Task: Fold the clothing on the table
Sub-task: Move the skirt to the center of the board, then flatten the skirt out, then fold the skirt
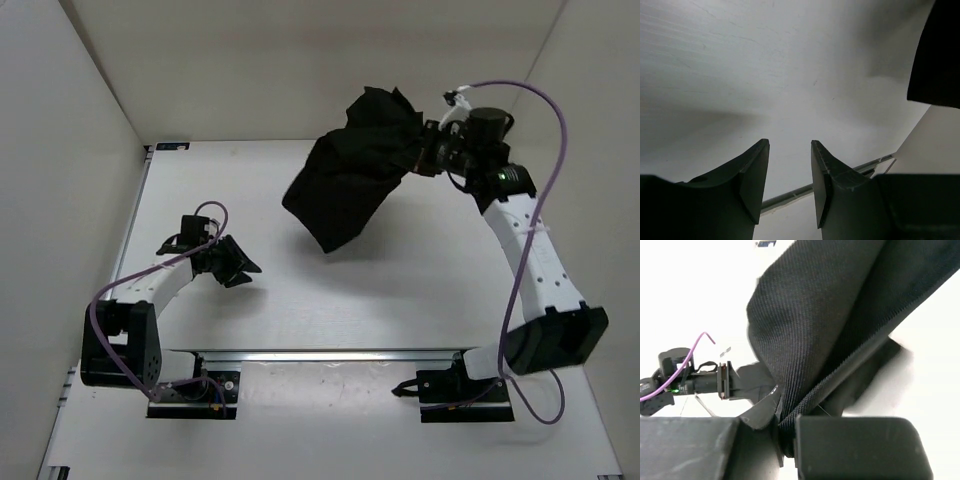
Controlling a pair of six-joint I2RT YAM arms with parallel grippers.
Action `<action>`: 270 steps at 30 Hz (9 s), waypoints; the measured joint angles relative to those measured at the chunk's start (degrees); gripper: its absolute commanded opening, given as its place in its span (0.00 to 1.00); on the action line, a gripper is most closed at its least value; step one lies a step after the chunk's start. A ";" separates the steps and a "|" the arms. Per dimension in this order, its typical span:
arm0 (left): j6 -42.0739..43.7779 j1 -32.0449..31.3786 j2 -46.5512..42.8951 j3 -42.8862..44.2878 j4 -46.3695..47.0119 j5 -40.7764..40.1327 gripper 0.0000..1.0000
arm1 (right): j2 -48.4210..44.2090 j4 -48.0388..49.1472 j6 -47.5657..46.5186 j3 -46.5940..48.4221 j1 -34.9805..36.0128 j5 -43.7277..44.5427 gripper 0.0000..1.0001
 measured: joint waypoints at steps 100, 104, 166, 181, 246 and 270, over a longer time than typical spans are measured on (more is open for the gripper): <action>-5.92 -6.93 -9.68 -8.90 7.67 0.22 0.49 | -10.12 -16.24 -5.40 -39.39 -6.69 5.31 0.50; -5.33 -7.98 -12.00 -12.35 4.85 -1.18 0.52 | -14.16 -17.38 -4.70 -45.81 -5.40 8.00 0.53; -13.92 -4.74 24.61 35.26 4.15 7.17 0.35 | 19.34 -18.99 -0.04 -3.37 -11.50 -5.73 0.27; -19.08 1.09 19.21 17.66 19.32 9.46 0.53 | 12.22 -7.17 3.21 -20.41 -16.04 6.93 0.75; -11.21 -12.76 25.42 7.23 24.63 3.80 0.43 | 48.59 -24.68 -1.92 27.63 31.26 17.05 0.66; -2.89 -6.21 -2.62 0.79 0.79 2.16 0.53 | 8.15 -22.16 0.46 -6.91 19.98 14.12 0.99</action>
